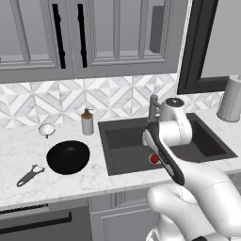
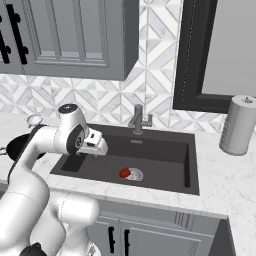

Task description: Pick the bell pepper from the sink and place it in the bowl. Then pick the bowl and place it in the microwave. Then close the microwave door and press the start button.

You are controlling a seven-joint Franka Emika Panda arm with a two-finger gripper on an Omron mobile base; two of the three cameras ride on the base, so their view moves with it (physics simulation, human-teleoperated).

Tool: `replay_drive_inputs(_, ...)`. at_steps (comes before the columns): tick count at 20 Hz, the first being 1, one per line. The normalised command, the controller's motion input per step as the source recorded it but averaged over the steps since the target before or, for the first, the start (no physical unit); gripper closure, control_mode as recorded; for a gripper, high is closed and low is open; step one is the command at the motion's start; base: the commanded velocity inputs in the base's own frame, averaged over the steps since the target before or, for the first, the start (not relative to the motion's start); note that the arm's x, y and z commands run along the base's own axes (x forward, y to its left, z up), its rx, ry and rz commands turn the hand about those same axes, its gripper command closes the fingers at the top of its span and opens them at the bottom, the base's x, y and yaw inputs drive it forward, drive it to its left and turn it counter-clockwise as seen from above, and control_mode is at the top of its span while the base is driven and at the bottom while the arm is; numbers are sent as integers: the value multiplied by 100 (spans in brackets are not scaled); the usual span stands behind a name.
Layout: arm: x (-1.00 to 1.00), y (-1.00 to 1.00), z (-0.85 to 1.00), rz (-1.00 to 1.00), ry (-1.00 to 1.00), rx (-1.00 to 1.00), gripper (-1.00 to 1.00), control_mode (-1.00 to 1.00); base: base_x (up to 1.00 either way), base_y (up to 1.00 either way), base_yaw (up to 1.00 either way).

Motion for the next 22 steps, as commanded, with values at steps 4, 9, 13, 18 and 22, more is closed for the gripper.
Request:
replay_drive_inputs(4,13,-26,-35,-3,0,0,-100,-100,0,0,0)
replay_drive_inputs(9,26,-20,-17,0,0,0,-100,-100,0,0,0)
replay_drive_inputs(13,37,-14,-31,0,0,0,-100,-100,0,0,0)
replay_drive_inputs(18,28,-14,-44,0,0,0,-100,-100,0,0,0)
replay_drive_inputs(22,33,-18,-40,-4,0,0,-100,-100,0,0,0)
